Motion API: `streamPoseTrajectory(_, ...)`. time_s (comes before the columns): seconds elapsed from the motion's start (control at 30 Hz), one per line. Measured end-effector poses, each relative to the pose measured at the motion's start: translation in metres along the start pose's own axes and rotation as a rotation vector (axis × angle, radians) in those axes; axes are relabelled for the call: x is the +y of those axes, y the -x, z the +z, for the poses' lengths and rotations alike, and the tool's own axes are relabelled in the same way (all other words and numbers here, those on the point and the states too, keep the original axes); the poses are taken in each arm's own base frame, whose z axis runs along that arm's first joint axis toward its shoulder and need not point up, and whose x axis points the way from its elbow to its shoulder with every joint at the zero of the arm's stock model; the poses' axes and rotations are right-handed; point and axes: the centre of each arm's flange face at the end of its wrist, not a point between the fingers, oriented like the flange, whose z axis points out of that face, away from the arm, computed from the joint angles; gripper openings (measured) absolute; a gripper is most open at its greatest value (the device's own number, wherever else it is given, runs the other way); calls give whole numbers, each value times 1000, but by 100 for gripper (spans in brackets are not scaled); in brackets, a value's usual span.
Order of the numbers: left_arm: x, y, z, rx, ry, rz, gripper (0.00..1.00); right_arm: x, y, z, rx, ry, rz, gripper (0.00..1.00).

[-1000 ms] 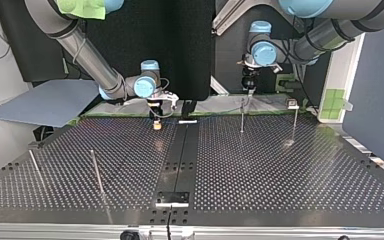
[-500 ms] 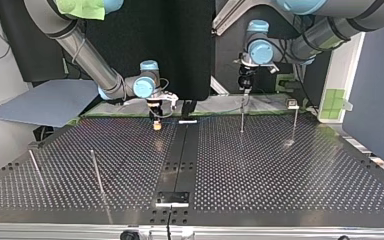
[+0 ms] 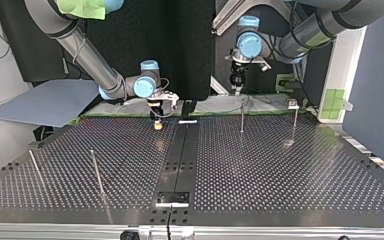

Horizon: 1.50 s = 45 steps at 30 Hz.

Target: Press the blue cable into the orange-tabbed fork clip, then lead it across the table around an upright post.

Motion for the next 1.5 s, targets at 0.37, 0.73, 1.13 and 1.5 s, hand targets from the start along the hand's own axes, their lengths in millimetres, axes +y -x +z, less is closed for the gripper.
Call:
streamPoseTrajectory(0.37,-23,-4,-9,-19,16,-1,100,1,0,1,2,0,2,0)
streamPoseTrajectory(0.73,-32,20,16,-73,80,-14,100,0,1,0,2,-7,1,0)
streamPoseTrajectory(1.13,-39,35,38,-112,85,-31,100,-2,0,0,4,-10,1,0)
streamPoseTrajectory(1.5,-43,19,71,-144,112,-43,100,-2,1,0,2,-15,1,0)
